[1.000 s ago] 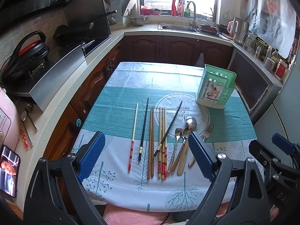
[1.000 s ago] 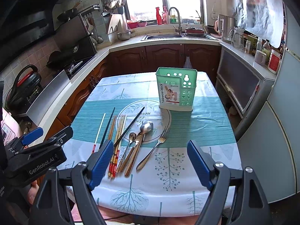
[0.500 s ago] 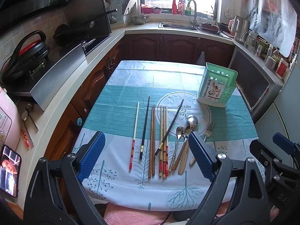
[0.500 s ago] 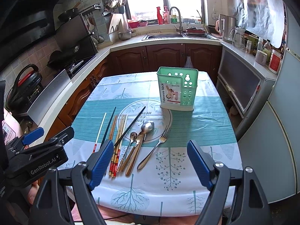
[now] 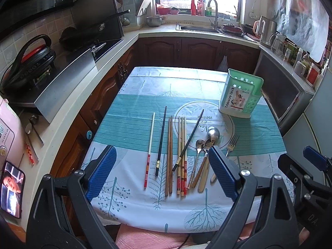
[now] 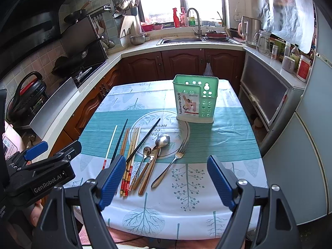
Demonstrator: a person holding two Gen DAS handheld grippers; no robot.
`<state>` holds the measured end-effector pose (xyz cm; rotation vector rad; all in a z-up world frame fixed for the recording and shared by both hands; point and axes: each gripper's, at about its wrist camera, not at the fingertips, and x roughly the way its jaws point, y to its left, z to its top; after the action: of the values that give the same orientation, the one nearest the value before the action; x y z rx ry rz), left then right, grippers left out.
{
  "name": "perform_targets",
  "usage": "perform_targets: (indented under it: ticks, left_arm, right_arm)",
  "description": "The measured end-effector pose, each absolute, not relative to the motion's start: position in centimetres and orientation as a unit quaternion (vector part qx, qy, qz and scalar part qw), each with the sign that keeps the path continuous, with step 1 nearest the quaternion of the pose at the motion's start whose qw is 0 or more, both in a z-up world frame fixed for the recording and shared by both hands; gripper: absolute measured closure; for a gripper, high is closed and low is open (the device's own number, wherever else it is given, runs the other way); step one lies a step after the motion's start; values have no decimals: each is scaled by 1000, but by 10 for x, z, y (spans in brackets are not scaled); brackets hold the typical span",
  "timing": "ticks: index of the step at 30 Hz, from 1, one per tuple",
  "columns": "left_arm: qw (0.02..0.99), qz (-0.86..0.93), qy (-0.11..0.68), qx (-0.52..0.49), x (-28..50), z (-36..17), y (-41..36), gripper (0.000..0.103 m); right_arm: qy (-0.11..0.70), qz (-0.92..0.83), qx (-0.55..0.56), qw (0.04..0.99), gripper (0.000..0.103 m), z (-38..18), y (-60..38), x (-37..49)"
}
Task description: Organize utensils
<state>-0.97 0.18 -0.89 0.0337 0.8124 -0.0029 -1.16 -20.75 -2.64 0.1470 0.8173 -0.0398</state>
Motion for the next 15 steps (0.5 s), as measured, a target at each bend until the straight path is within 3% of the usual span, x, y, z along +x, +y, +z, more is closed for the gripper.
perform_targets:
  ticks: [15]
  left_arm:
    - [924, -3, 382, 19, -26, 2, 11, 13]
  right_arm:
    - [386, -11, 77, 919, 22, -15, -202, -19]
